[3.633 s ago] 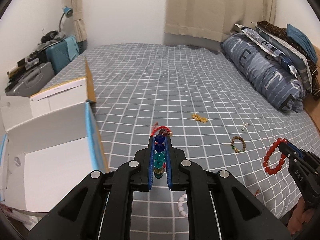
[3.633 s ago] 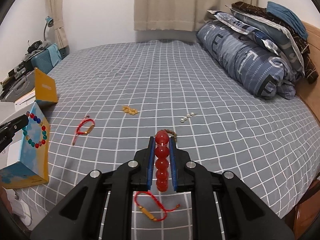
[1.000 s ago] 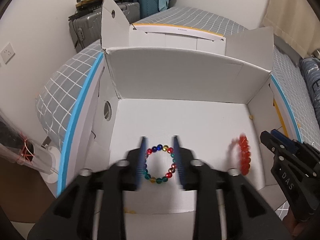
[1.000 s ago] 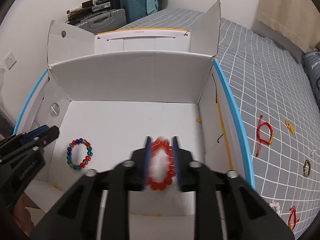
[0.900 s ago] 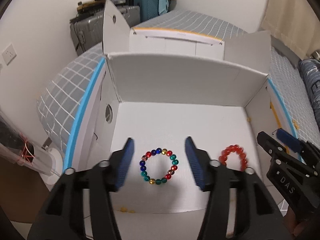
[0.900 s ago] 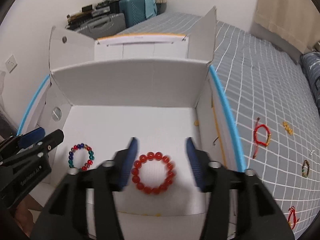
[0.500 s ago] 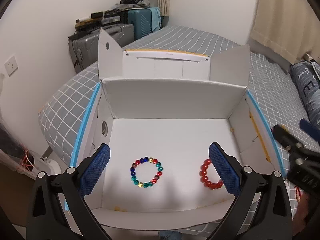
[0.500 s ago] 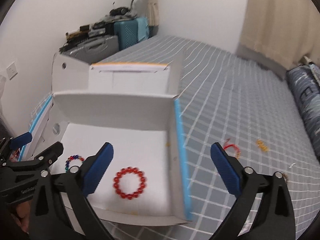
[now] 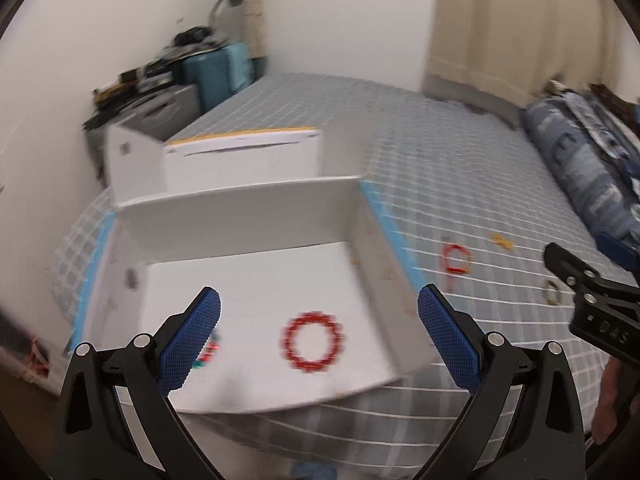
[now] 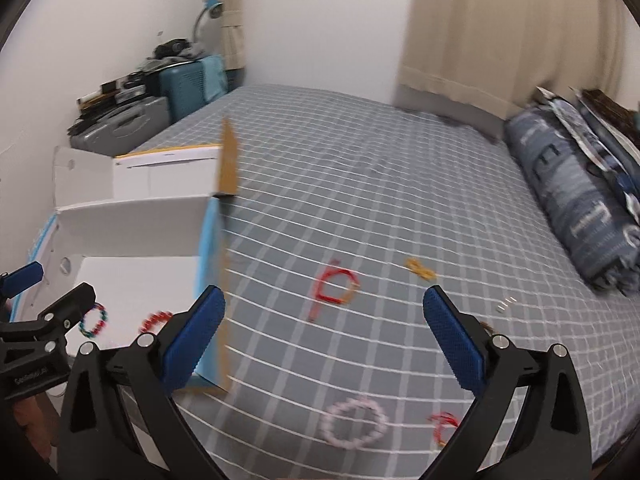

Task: Organize jewelry
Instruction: 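Move both tools back over the remaining bracelets on the bed, then grasp the pink-white bead bracelet with left tool while right tool grasps red cord bracelet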

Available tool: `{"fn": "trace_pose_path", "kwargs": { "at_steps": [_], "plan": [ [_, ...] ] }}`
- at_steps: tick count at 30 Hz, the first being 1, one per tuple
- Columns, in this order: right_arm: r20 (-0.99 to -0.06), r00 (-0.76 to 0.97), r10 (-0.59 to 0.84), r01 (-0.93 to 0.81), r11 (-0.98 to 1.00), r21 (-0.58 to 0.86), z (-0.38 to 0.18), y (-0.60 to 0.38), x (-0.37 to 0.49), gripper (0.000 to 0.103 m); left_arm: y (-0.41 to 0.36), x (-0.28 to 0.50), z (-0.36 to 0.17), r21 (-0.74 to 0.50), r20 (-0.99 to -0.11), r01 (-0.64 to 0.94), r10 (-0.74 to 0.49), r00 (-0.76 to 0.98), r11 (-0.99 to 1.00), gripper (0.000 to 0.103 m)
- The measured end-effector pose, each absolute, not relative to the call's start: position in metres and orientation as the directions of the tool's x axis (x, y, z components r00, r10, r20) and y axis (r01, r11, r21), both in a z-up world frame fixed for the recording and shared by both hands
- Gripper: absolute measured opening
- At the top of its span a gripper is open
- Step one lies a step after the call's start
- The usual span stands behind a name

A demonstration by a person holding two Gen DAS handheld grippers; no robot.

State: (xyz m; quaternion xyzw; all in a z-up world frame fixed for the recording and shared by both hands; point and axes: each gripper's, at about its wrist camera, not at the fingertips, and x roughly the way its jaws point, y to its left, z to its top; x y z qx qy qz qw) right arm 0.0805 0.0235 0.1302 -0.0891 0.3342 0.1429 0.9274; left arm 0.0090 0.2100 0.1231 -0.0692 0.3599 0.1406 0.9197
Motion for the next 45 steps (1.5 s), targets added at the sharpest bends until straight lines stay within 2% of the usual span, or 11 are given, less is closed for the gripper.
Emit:
{"fn": "trace_pose_path", "kwargs": {
  "at_steps": [10, 21, 32, 35, 44, 45],
  "plan": [
    [-0.684, 0.719, 0.12, -0.209, 0.977, -0.049, 0.106, -0.081, 0.07, 0.095, 0.105, 0.031, 0.106, -0.011, -0.685, -0.129, 0.086, 0.723, 0.992, 0.097],
    [-0.743, 0.666, 0.07, -0.117, 0.993, -0.011, 0.047, -0.16, 0.067, 0.095, 0.039, 0.061, 0.034, -0.007, -0.754, -0.025, 0.011, 0.657, 1.0, 0.097],
    [-0.799, 0.596, 0.08, -0.127, 0.992, 0.004, -0.016, -0.182, 0.071, 0.095, 0.016, 0.077, -0.019, 0.007, -0.795, 0.004, 0.003, 0.606, 1.0, 0.097],
    [-0.808, 0.582, 0.087, -0.126, 0.992, 0.016, -0.028, -0.184, 0.075, 0.091, 0.018, 0.079, -0.028, 0.004, -0.799, 0.006, -0.001, 0.602, 1.0, 0.097],
    [-0.835, 0.538, 0.117, -0.187, 0.982, 0.016, -0.046, -0.174, 0.077, 0.09, 0.023, 0.086, -0.05, -0.015, -0.816, 0.012, -0.019, 0.578, 1.0, 0.097],
    [-0.838, 0.533, 0.117, -0.191, 0.981, 0.016, -0.048, -0.173, 0.077, 0.087, 0.022, 0.086, -0.051, -0.014, -0.817, 0.011, -0.018, 0.576, 1.0, 0.097]
  ]
}}
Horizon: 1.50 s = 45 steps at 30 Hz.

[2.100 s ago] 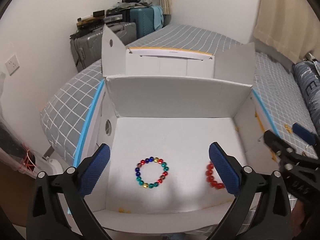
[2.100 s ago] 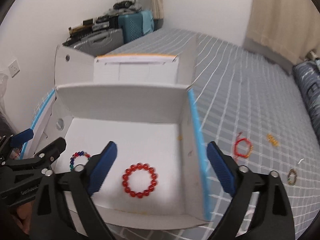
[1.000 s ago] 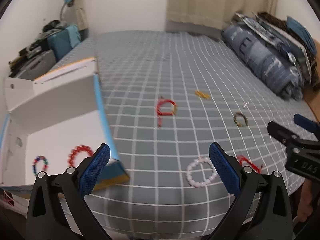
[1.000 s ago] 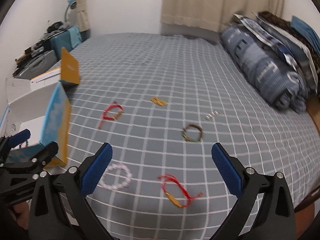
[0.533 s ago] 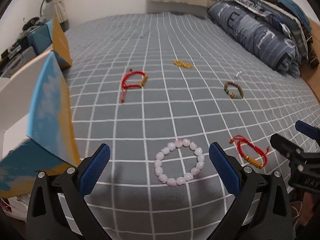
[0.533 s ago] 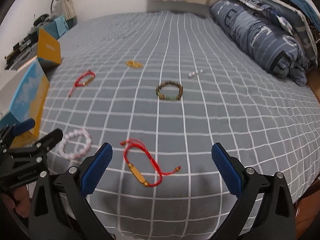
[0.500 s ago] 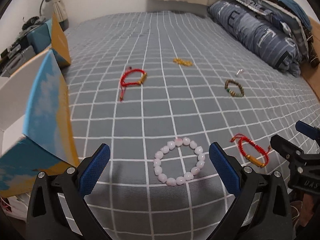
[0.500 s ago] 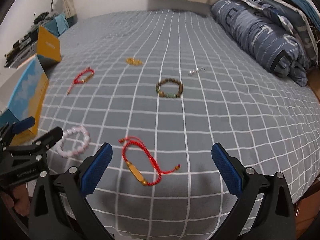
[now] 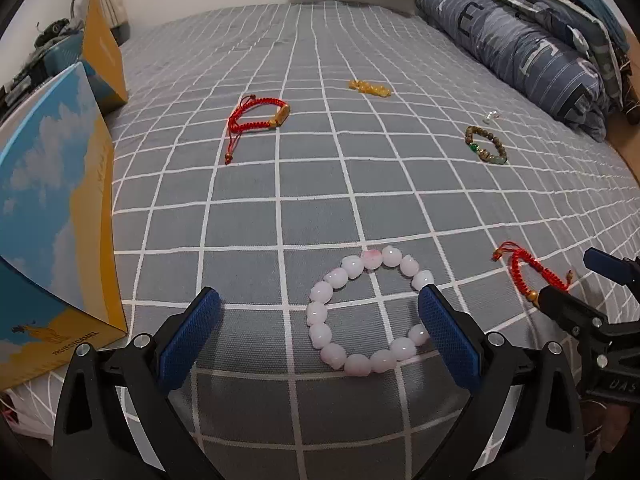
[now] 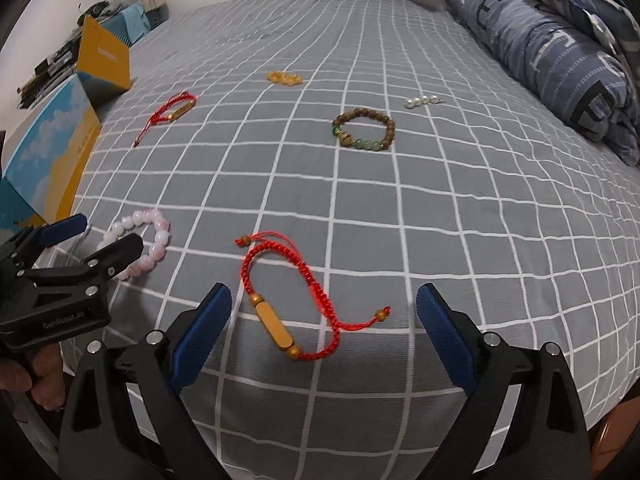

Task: Organize jewelry
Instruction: 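Grasp the pink-white bead bracelet with left tool while right tool grasps red cord bracelet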

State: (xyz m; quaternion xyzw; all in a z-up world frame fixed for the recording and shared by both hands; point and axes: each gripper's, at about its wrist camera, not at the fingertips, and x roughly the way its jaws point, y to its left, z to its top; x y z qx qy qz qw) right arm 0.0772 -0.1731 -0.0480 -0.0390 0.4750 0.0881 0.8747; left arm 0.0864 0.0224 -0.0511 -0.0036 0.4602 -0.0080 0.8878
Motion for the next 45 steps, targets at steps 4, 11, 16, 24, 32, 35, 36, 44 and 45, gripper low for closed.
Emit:
{"fn": "trace_pose_path", "kwargs": {
  "at_steps": [4, 11, 16, 24, 32, 35, 36, 44, 45],
  "plan": [
    [-0.856, 0.505, 0.107, -0.196, 0.981, 0.007, -0.058, -0.169, 0.079, 0.08, 0.023, 0.089, -0.056, -0.025, -0.822, 0.007, -0.024, 0.569, 1.0, 0.097],
    [-0.865, 0.491, 0.103, -0.193, 0.981, 0.007, -0.063, -0.167, 0.082, 0.063, 0.022, 0.091, -0.062, -0.019, -0.833, 0.01, -0.022, 0.553, 1.0, 0.077],
    [-0.868, 0.487, 0.101, -0.194, 0.981, 0.005, -0.064, -0.164, 0.084, 0.051, 0.02, 0.091, -0.061, -0.029, -0.836, 0.025, -0.038, 0.547, 0.999, 0.058],
    [-0.868, 0.484, 0.11, -0.2, 0.98, 0.013, -0.063, -0.161, 0.083, 0.028, 0.014, 0.089, -0.057, -0.037, -0.844, 0.052, -0.059, 0.533, 0.998, 0.032],
    [-0.867, 0.489, 0.099, -0.185, 0.983, 0.008, -0.061, -0.162, 0.084, 0.013, 0.019, 0.088, -0.053, -0.054, -0.843, 0.046, -0.07, 0.533, 0.997, 0.01],
    [-0.864, 0.495, 0.097, -0.177, 0.984, 0.009, -0.06, -0.162, 0.083, 0.013, 0.018, 0.087, -0.049, -0.055, -0.84, 0.047, -0.072, 0.538, 0.997, 0.01],
    [-0.863, 0.496, 0.096, -0.176, 0.984, 0.008, -0.06, -0.162, 0.083, 0.012, 0.018, 0.086, -0.048, -0.055, -0.838, 0.048, -0.072, 0.541, 0.997, 0.01],
    [-0.847, 0.524, 0.088, -0.155, 0.988, 0.007, -0.053, -0.166, 0.082, 0.01, 0.015, 0.081, -0.034, -0.056, -0.817, 0.062, -0.081, 0.571, 0.997, 0.01],
    [-0.845, 0.527, 0.088, -0.153, 0.988, 0.007, -0.053, -0.166, 0.081, 0.01, 0.014, 0.08, -0.032, -0.057, -0.814, 0.065, -0.084, 0.575, 0.996, 0.01]
  ]
}}
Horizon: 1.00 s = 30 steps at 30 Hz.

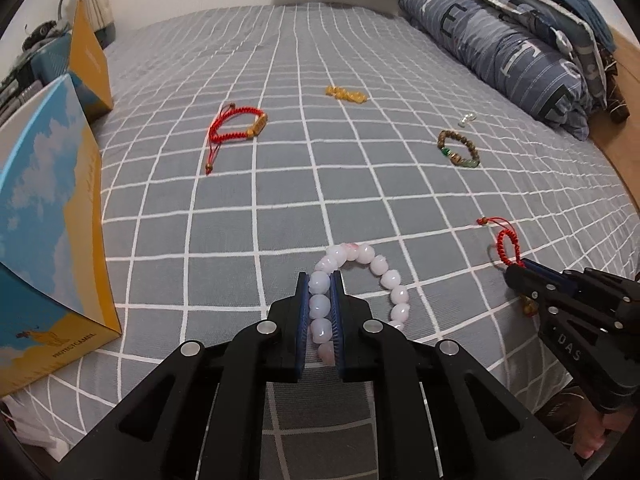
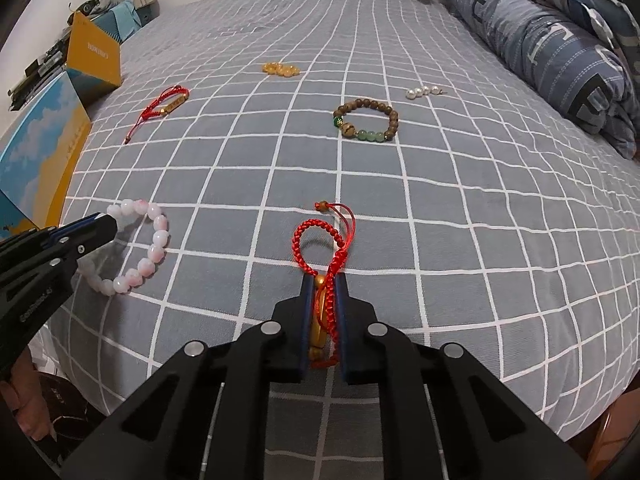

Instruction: Organize jewelry

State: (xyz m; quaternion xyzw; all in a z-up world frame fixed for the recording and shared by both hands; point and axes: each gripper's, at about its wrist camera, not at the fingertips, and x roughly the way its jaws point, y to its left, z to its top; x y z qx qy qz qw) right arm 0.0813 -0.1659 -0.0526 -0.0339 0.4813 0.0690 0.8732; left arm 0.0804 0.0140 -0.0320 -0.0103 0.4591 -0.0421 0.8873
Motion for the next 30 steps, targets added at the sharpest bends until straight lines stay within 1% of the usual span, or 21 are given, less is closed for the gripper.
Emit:
{"fn": "trace_pose_path", "kwargs": {
  "at_steps": [12, 22, 30],
  "plan": [
    [-0.786, 0.612, 0.085, -0.116, 0.993, 0.018, -0.033, -0.171, 0.076, 0.01, 0.012, 0.069, -0.005, -0.073, -0.76, 0.085, -0.11, 0.641, 0.994, 0.01],
    [-0.72, 0.694, 0.024, -0.057, 0.998, -0.021, -0.02, -0.171, 0.072, 0.01, 0.015, 0.058, 0.019, -0.051, -0.681, 0.059, -0.078, 0.728, 0.997, 0.01],
    [-0.696, 0.717, 0.02, -0.044, 0.999, -0.017, -0.013, -0.17, 0.071, 0.01, 0.024, 0.053, 0.031, -0.039, -0.642, 0.038, -0.054, 0.764, 0.999, 0.01]
  ]
}}
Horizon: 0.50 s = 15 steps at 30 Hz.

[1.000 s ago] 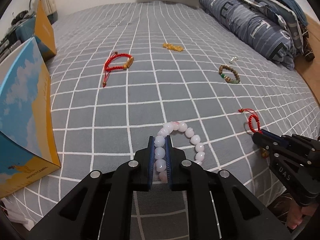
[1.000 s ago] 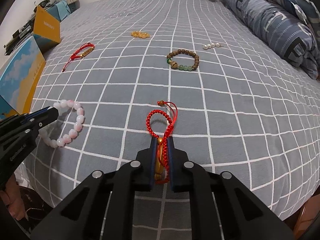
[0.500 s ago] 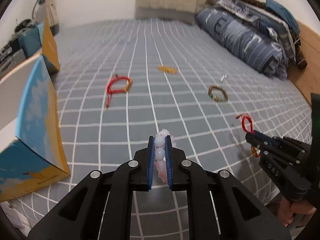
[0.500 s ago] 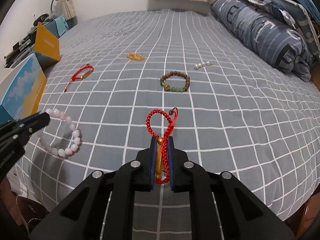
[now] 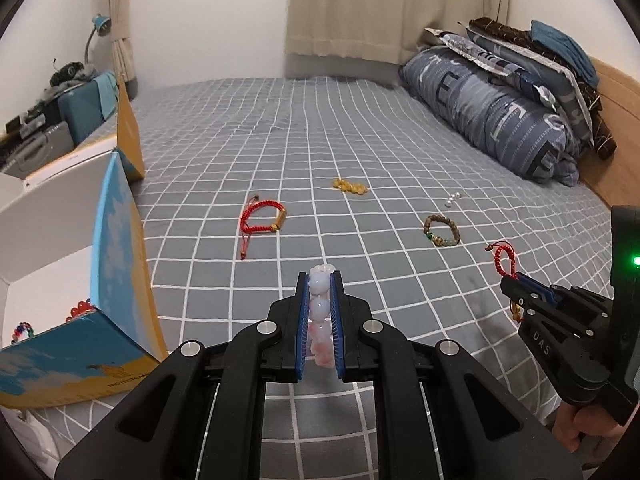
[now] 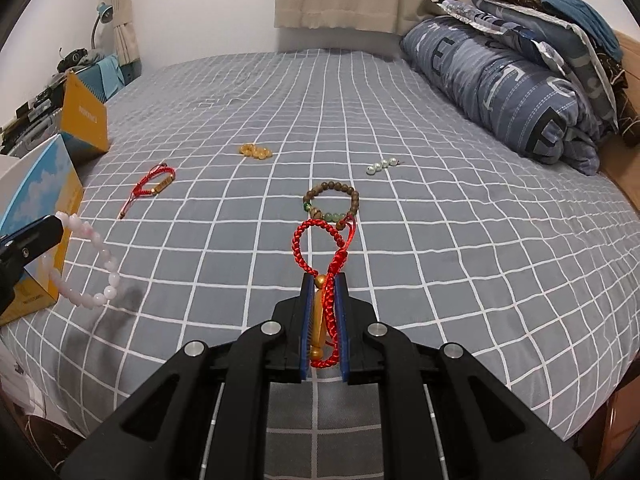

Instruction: Organize jewelry

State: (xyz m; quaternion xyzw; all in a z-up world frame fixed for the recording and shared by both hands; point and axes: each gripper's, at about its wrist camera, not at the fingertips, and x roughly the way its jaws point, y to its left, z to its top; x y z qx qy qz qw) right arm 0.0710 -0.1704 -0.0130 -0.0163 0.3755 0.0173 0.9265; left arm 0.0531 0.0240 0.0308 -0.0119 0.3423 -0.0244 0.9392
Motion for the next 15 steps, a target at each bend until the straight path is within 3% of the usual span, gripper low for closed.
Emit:
{"fn": "trace_pose_path", "kwargs": {
  "at_steps": [15],
  "plan": [
    [-0.657, 0.753, 0.032, -0.05, 0.999, -0.009, 0.023, -0.15, 0.073, 0.01, 0.042, 0.048, 0.049, 0.0, -0.614, -0.025, 0.02, 0.789, 1.0, 0.01]
  ]
}}
